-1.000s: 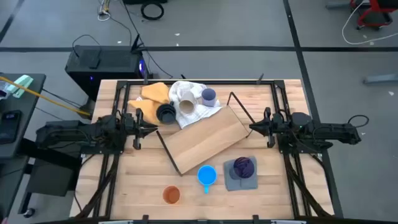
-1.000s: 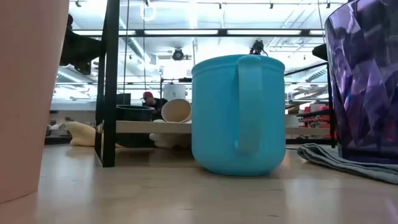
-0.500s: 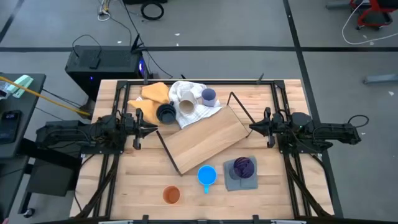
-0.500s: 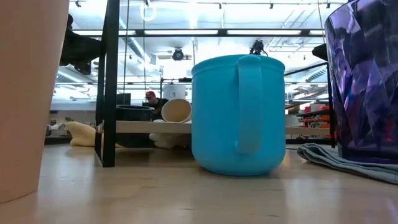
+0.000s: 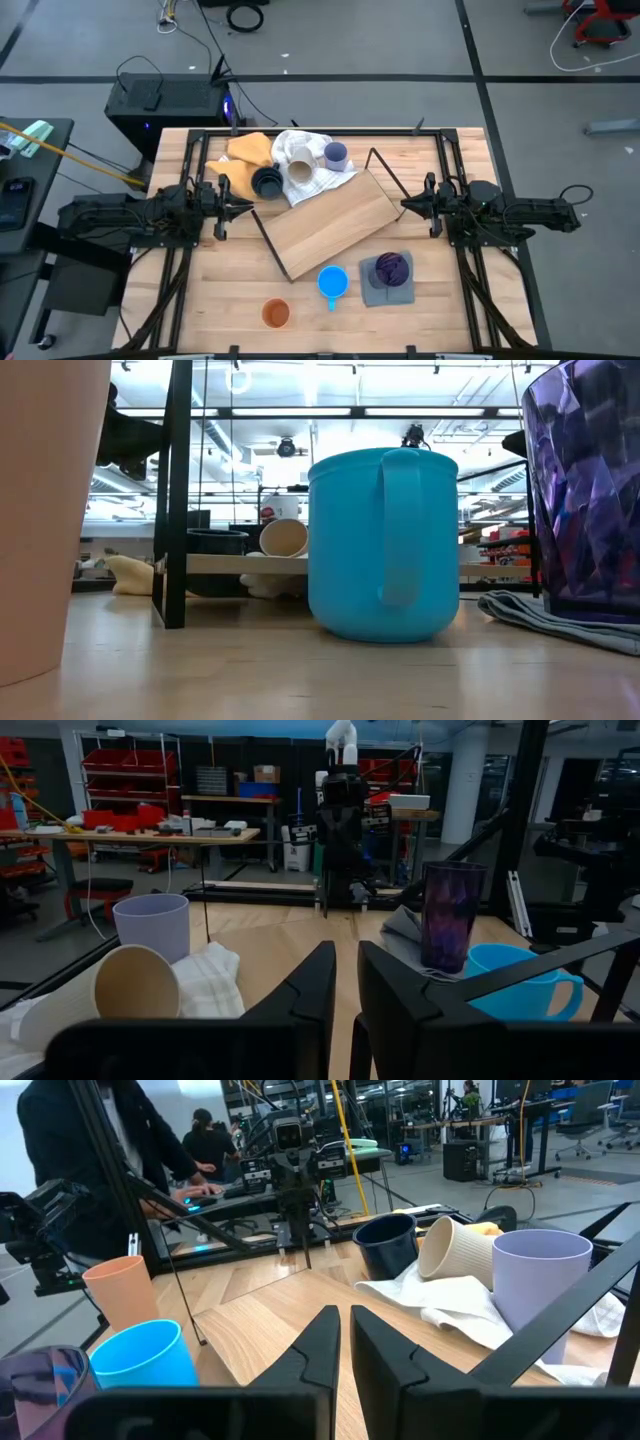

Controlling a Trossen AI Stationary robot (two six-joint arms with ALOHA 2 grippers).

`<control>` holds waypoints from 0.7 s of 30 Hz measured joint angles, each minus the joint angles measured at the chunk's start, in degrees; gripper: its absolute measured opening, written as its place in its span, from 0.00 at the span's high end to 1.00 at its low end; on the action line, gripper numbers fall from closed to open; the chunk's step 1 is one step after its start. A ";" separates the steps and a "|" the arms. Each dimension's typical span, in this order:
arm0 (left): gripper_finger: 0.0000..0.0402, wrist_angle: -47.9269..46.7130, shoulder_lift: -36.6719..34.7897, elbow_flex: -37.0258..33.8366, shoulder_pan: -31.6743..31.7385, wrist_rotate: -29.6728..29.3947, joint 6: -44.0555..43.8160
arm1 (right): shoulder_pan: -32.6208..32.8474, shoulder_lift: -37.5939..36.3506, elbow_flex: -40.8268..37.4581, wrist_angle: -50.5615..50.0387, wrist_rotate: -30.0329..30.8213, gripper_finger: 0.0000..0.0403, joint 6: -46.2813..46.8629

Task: Stack small to large cups/mugs on shelf

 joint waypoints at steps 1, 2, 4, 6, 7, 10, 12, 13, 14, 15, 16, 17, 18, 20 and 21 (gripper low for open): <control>0.86 -0.02 -0.02 0.00 0.00 -0.02 0.00 | 0.00 0.02 0.02 0.00 0.00 0.91 0.00; 0.86 0.00 0.00 -0.02 0.02 0.00 -0.02 | 0.00 0.02 0.00 0.00 0.01 0.91 0.00; 0.85 0.00 -0.02 0.00 0.02 -0.02 0.00 | 0.00 0.02 0.01 0.00 0.01 0.91 0.00; 0.85 0.00 0.00 -0.02 0.01 -0.02 -0.02 | 0.00 0.02 0.01 0.00 0.01 0.91 0.00; 0.85 0.00 -0.02 -0.01 0.01 0.00 -0.01 | 0.00 0.00 0.00 0.00 0.01 0.91 0.00; 0.85 -0.01 -0.01 -0.01 0.01 -0.02 -0.02 | 0.00 0.02 0.00 0.00 0.01 0.91 0.00; 0.86 -0.02 -0.02 -0.02 0.02 0.00 0.00 | 0.00 0.02 -0.01 0.00 -0.01 0.91 -0.01; 0.86 0.00 0.00 -0.02 0.00 0.00 -0.02 | 0.00 0.02 0.01 0.00 0.01 0.91 0.00; 0.87 -0.02 0.00 0.00 0.00 -0.02 -0.02 | 0.00 0.02 -0.01 0.00 0.01 0.91 0.00; 0.87 0.00 -0.02 -0.01 0.00 -0.01 0.00 | 0.00 0.02 -0.01 0.00 0.01 0.91 0.00; 0.87 0.00 0.00 -0.01 0.00 -0.02 0.00 | 0.00 0.02 -0.01 0.00 0.00 0.91 -0.02; 0.87 0.00 -0.02 0.00 0.00 -0.02 -0.02 | 0.00 0.01 0.01 0.00 0.00 0.91 -0.01; 0.87 0.00 -0.01 0.00 0.01 -0.01 -0.01 | 0.00 0.02 0.01 0.00 -0.01 0.91 0.00; 0.87 0.00 0.00 -0.02 0.00 0.00 0.00 | 0.00 0.00 0.01 0.00 -0.01 0.91 0.00; 0.87 0.00 -0.02 0.00 0.02 0.00 -0.02 | 0.00 0.00 0.00 0.00 0.00 0.91 0.00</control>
